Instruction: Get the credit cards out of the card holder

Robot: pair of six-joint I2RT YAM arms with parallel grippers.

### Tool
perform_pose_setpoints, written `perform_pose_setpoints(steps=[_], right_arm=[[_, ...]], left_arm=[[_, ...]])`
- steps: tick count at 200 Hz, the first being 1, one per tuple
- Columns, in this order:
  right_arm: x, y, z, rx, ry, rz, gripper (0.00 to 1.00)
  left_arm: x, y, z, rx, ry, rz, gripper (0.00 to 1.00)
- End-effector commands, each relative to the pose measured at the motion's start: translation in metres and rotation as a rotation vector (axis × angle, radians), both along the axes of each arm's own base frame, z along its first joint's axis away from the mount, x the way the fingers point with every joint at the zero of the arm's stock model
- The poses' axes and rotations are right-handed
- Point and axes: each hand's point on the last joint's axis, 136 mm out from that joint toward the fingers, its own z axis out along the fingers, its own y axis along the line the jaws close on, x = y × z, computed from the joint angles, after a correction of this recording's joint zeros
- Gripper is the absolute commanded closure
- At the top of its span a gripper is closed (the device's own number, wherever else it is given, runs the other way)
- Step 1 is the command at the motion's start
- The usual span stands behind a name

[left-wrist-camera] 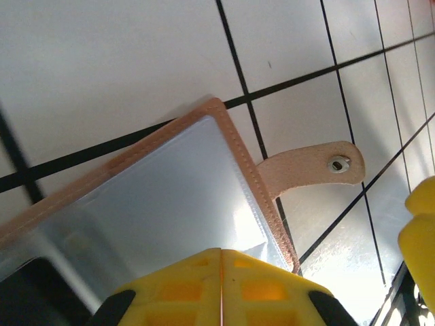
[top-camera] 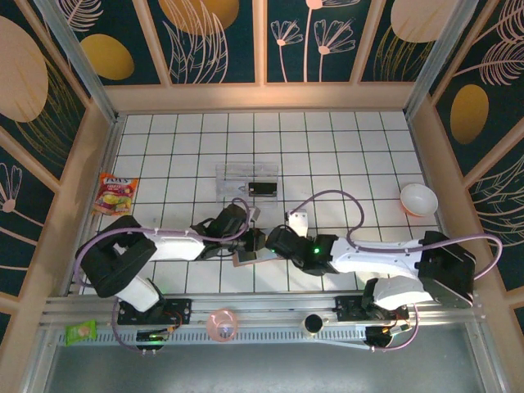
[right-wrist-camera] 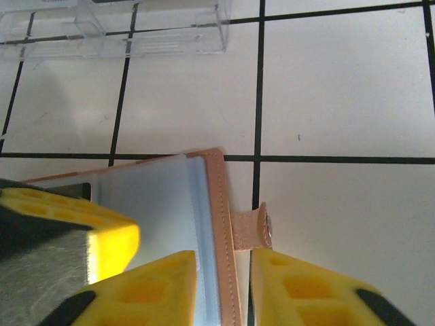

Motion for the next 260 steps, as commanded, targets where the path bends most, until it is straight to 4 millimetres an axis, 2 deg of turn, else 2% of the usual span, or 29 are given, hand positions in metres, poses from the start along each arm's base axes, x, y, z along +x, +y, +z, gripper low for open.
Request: perform_pose_setpoints(steps=[1,18,41,55,65,92,118,146,186,218,260], right_arm=[[-0.002,0.012,0.005,0.041,-0.014,0.064,0.76],[-0.007,0.030,0.012,0.083,-0.013,0.159,0.76],[-0.015,0.057,0.022,0.158,0.006,0.314,0.73],[-0.020,0.073,0.024,0.209,0.046,0.401,0.72],[-0.022,0.081,0.024,0.232,0.073,0.443,0.72],[-0.025,0.102,0.018,0.299,0.157,0.543,0.70],[-0.024,0.116,0.011,0.353,0.228,0.589,0.68],[-0.017,0.120,0.000,0.350,0.272,0.574,0.70],[-0.009,0.111,-0.020,0.334,0.317,0.500,0.76],[-0.007,0.108,-0.034,0.307,0.339,0.468,0.78],[-0.001,0.102,-0.037,0.283,0.326,0.423,0.77]], left_arm=[[-0.006,0.000,-0.012,0.049,0.022,-0.045,0.94],[-0.003,0.004,0.004,0.014,-0.015,-0.008,0.91],[0.007,0.019,0.036,-0.023,-0.102,0.084,0.74],[0.009,0.033,0.044,-0.022,-0.128,0.133,0.71],[0.009,0.046,0.042,-0.011,-0.134,0.169,0.71],[0.006,0.082,0.023,0.002,-0.097,0.250,0.71],[0.001,0.097,0.007,0.052,-0.088,0.259,0.66],[0.002,0.105,-0.008,0.090,-0.078,0.273,0.69],[0.003,0.099,-0.004,0.055,-0.085,0.256,0.66],[0.003,0.098,-0.007,0.062,-0.082,0.251,0.72],[0.003,0.099,-0.008,0.064,-0.082,0.252,0.72]])
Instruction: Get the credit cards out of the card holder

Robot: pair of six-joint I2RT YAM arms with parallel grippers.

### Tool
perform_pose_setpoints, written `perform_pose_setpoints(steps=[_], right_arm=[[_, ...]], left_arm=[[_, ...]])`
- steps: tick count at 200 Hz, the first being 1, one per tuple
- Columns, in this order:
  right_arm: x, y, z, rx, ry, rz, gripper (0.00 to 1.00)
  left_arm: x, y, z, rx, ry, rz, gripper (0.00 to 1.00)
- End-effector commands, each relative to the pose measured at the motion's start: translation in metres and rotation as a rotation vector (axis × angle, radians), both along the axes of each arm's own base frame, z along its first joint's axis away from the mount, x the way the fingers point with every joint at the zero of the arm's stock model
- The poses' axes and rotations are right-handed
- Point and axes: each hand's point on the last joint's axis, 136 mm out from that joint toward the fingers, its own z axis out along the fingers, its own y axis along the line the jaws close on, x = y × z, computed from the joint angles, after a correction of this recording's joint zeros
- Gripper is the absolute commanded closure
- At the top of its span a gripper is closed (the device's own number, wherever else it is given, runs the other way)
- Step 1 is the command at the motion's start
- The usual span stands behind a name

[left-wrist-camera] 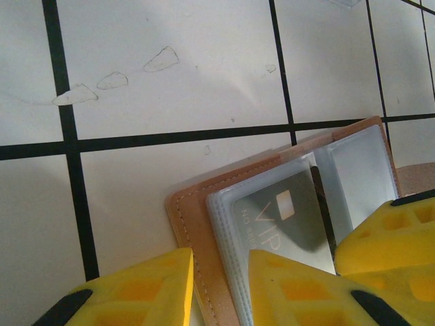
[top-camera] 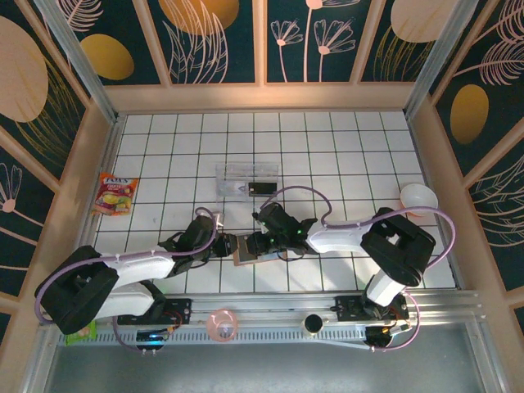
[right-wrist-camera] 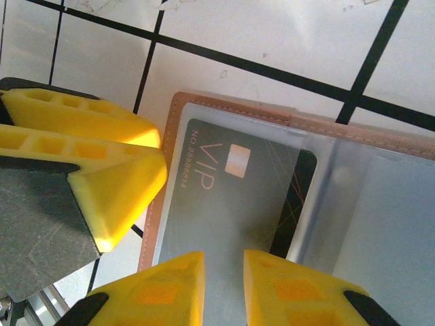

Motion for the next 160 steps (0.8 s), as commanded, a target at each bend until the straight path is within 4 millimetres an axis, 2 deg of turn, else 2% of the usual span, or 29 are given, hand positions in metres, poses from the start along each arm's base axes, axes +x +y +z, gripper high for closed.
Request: perform_pose_setpoints(steps=[1,34,52,97,160], right_arm=[[0.009,0.001,0.004,0.001,-0.017,-0.039,0.77],[0.012,0.001,0.015,0.023,-0.041,-0.053,0.74],[0.013,0.000,0.014,0.014,-0.042,-0.059,0.74],[0.010,-0.002,-0.001,-0.017,-0.010,-0.059,0.75],[0.008,-0.021,-0.018,-0.123,-0.009,-0.129,0.76]], left_arm=[[0.002,-0.002,0.002,-0.012,-0.016,-0.012,0.72],[0.002,-0.003,0.004,-0.018,-0.019,-0.014,0.73],[0.002,-0.004,0.007,-0.023,-0.024,-0.015,0.73],[0.003,-0.005,0.008,-0.023,-0.026,-0.021,0.73],[0.004,-0.007,0.006,-0.027,-0.023,-0.023,0.73]])
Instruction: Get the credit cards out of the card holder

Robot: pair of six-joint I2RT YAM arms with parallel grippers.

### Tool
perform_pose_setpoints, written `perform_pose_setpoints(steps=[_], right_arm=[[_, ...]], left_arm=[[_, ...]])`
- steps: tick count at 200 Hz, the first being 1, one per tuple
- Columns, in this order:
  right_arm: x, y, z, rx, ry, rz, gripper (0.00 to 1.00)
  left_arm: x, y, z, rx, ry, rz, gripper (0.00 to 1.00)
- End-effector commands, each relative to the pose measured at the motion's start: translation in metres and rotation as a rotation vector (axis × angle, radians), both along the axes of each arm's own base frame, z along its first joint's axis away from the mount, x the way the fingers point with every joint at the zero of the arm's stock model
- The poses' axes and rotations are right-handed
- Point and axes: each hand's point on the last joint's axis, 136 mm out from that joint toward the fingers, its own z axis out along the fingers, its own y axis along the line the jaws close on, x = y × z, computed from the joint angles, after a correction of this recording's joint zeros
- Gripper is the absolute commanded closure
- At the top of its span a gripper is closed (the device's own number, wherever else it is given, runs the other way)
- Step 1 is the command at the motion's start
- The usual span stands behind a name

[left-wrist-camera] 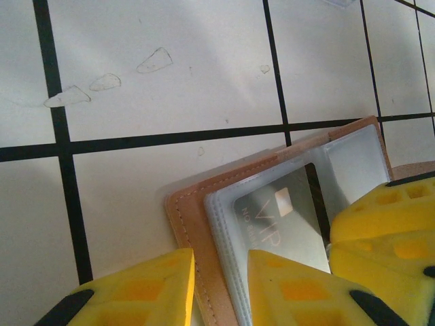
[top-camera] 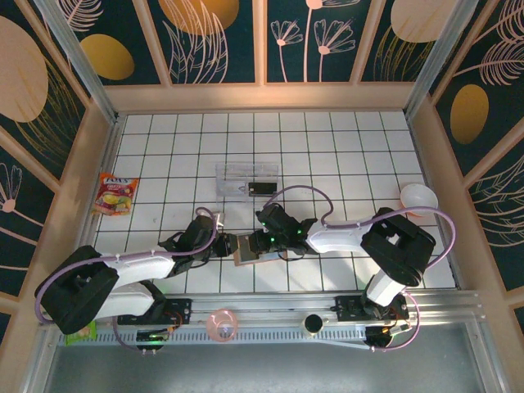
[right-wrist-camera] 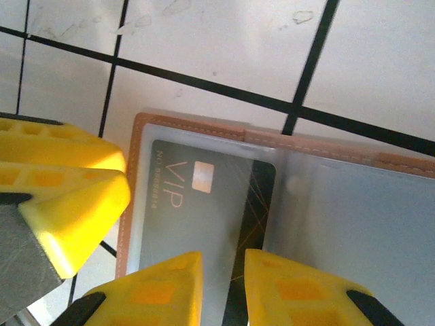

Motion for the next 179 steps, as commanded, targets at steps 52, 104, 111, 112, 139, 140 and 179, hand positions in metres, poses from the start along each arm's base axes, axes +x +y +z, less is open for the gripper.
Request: perform_pose_setpoints(steps=[52,104,111,112,139,140,179], right_arm=[[0.005,-0.014,0.007,-0.117,-0.111,-0.086,0.74],[0.003,-0.002,0.032,-0.074,-0.194,-0.045,0.68],[0.002,-0.002,0.034,-0.064,-0.192,-0.040,0.70],[0.002,-0.002,0.034,-0.062,-0.192,-0.039,0.71],[0.005,-0.006,0.034,-0.026,-0.144,-0.013,0.75],[0.005,-0.006,0.034,-0.024,-0.141,-0.012,0.75],[0.005,-0.005,0.034,0.024,-0.065,0.039,0.72]], left_arm=[[0.006,-0.006,0.010,-0.021,-0.033,-0.014,0.73],[0.012,-0.005,0.029,-0.019,-0.086,-0.016,0.72],[0.012,-0.006,0.033,-0.021,-0.094,-0.017,0.74],[0.013,-0.006,0.033,-0.021,-0.095,-0.018,0.74],[0.013,-0.015,0.036,-0.044,-0.088,-0.048,0.81],[0.013,-0.016,0.036,-0.045,-0.087,-0.049,0.82],[0.016,-0.027,0.029,-0.039,-0.080,-0.074,0.90]])
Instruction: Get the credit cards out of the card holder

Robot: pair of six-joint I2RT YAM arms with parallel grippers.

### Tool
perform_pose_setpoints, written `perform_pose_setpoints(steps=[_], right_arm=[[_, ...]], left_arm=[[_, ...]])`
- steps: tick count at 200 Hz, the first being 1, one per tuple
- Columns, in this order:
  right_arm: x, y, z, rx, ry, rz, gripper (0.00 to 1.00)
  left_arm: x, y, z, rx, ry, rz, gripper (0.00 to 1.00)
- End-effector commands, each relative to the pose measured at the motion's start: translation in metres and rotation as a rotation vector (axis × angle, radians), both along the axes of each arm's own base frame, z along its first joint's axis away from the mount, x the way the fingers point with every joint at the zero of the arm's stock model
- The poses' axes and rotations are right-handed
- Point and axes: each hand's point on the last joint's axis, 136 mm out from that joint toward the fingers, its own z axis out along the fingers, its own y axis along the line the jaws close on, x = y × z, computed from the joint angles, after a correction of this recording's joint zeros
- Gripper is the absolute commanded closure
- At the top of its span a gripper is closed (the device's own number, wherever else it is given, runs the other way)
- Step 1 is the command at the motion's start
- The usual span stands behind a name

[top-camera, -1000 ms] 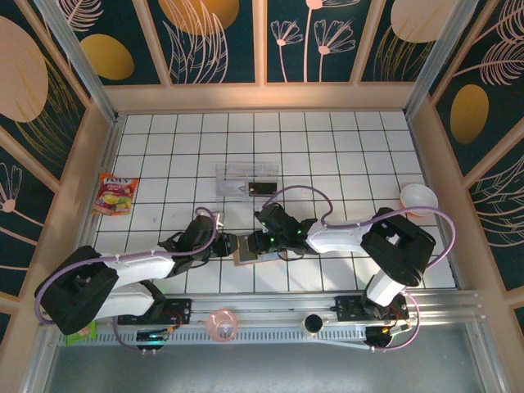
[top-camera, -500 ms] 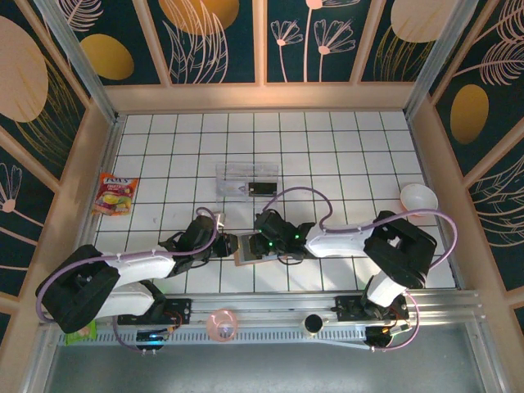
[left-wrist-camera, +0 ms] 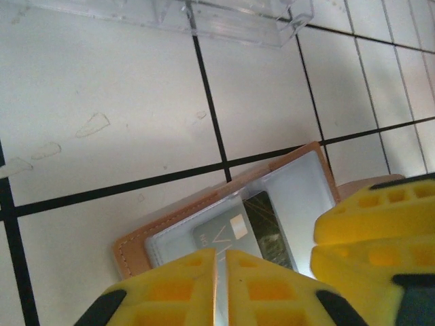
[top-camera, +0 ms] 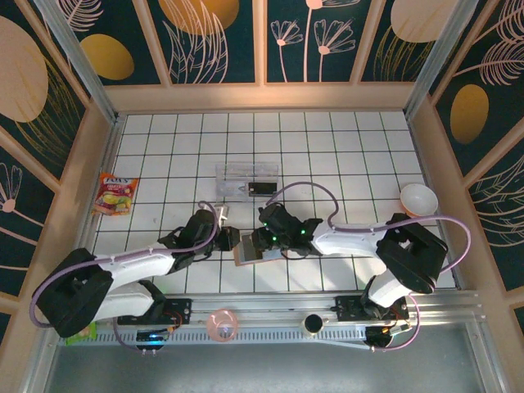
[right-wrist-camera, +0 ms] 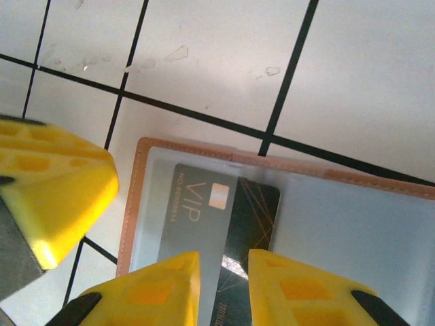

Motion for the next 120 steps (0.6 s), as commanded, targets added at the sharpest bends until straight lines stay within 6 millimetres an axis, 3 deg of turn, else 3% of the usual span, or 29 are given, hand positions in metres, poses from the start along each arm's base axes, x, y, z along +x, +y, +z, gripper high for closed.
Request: perform_pose_setpoints(steps=[1,60,120], right_arm=[[-0.004,0.007,0.011,0.058,0.038,0.063,0.72],[-0.006,0.007,-0.006,0.078,0.128,0.064,0.70],[-0.001,-0.008,-0.027,0.044,0.179,0.003,0.71]], left_arm=[[0.004,-0.012,0.003,-0.007,-0.014,-0.034,0.90],[0.004,-0.007,-0.017,0.081,0.010,-0.041,0.97],[-0.006,0.000,-0.034,0.110,0.054,-0.048,1.00]])
